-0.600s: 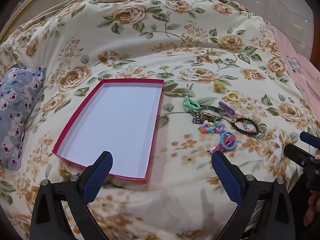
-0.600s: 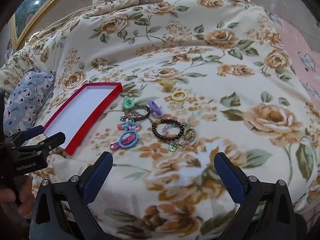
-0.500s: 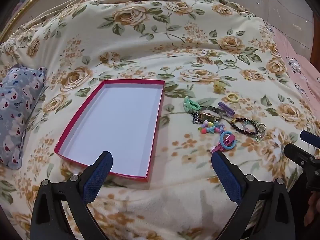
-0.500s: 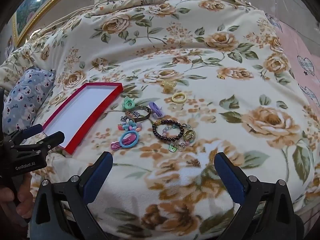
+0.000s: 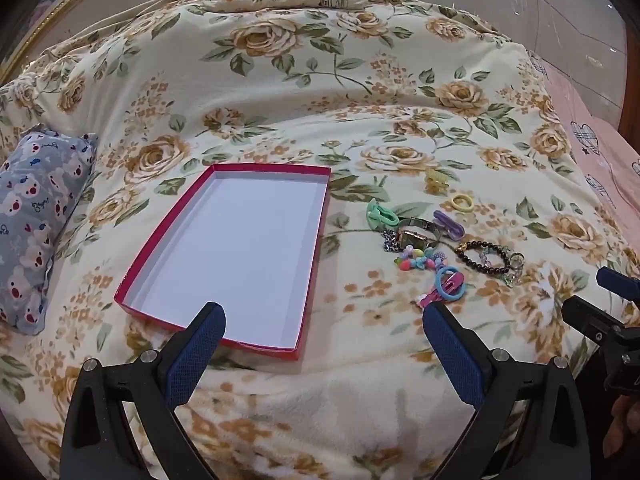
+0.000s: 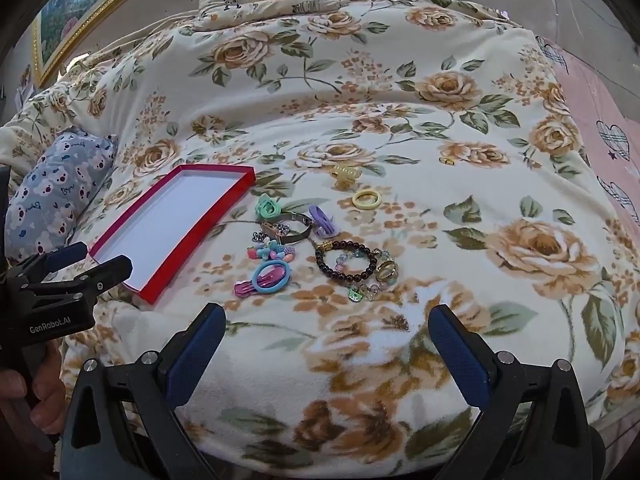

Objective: Organize jewelry

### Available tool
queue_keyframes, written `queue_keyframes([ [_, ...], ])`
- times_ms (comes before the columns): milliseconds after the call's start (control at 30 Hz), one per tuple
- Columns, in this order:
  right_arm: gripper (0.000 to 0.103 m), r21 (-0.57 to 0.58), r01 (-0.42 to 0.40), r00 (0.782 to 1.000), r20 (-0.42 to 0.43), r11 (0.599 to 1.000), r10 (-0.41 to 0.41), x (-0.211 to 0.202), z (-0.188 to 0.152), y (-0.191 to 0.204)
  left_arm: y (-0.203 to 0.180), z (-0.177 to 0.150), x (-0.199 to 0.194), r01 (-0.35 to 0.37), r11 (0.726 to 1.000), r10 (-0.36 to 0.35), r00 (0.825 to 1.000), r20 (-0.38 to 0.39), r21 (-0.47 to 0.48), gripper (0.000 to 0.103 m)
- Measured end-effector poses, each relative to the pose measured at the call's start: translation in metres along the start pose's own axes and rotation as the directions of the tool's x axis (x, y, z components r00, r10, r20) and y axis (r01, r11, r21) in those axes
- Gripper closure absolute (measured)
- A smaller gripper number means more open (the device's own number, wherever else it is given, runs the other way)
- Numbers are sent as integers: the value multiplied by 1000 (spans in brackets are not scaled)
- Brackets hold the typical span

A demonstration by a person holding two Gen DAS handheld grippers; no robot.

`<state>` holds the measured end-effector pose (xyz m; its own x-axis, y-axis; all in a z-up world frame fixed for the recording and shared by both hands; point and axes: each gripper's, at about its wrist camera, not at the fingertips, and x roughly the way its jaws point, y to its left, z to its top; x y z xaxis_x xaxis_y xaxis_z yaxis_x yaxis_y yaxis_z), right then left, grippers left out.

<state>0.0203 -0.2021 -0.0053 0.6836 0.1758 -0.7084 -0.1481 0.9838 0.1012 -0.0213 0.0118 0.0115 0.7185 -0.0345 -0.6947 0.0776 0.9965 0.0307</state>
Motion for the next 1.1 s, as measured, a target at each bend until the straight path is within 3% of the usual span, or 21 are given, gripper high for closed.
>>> queue_keyframes([
  [300, 1, 10, -6, 999, 44, 1000, 5, -6, 1, 1, 2, -2, -7, 10, 1000, -9, 1000, 19, -10, 3],
  [1100, 1, 10, -15, 999, 48, 1000, 14, -6, -1, 3, -1, -3, -9, 12, 1000, -12, 1000, 19, -8, 3],
])
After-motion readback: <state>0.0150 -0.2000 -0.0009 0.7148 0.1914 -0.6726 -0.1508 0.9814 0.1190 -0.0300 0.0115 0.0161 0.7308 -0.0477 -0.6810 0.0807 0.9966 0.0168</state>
